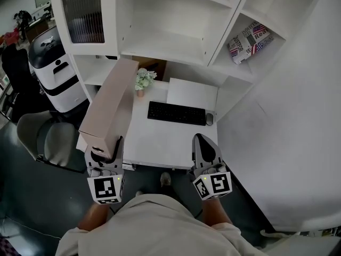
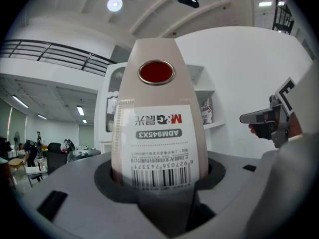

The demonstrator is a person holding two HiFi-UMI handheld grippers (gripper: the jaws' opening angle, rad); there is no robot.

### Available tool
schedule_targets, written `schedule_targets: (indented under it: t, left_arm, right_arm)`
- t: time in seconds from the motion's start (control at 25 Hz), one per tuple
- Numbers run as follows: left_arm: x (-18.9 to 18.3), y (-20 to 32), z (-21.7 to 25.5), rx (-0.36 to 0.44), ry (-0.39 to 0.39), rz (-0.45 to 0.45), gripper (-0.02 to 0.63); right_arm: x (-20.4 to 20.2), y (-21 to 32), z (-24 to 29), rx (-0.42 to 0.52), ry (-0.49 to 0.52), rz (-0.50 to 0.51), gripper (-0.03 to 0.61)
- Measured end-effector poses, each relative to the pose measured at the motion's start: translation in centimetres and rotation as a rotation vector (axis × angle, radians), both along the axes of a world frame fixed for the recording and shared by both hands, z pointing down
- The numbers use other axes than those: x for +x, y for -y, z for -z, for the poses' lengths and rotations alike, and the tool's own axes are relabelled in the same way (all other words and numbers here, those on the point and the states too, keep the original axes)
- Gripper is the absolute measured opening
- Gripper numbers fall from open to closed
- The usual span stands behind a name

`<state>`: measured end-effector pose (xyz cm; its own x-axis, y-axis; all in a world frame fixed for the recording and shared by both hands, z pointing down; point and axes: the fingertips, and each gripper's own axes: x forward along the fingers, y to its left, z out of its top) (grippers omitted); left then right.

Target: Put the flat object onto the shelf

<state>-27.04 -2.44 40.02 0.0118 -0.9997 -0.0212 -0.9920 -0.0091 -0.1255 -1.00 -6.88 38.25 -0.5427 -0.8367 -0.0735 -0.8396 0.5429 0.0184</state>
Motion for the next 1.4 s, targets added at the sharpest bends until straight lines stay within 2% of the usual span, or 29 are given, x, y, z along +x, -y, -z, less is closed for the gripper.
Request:
schedule_targets:
  t: [0.24, 0.48, 0.68, 0.92, 1.12, 1.4]
  left_arm:
    - [1.1, 2.5, -0.4, -0.009, 0.026, 0.014, 0.272]
    - [2.1, 5.1, 0.3, -0.02, 0.087, 0.025, 0.272]
    - [2.7, 6.5, 1.5, 0.007, 0.186, 0.051, 0.272]
    - [3.6, 8.3, 3.8, 0.042, 0.354, 0.061, 0.272]
    - [4.6, 9.7, 4.5, 0.037, 0.447, 0.062, 0.271]
    - [6.7, 12.0, 6.2, 0.059, 0.646, 0.044, 0.27]
  right_arm:
    - [0.7, 3.1, 0.2, 0.003, -0.002, 0.032, 0.003]
    - [1.5, 5.9, 0.8, 0.008, 0.003, 0.046, 0.003]
    - [2.6, 7.3, 0.3, -0.005, 0.012, 0.045, 0.003]
    - [3.7, 8.6, 0.1, -0.006, 0.03, 0.039, 0.003]
    - [4.5, 9.3, 0.1, -0.008, 0.044, 0.029, 0.003]
    - [6.2, 10.2, -0.4, -0.015, 0.06, 0.006, 0.003]
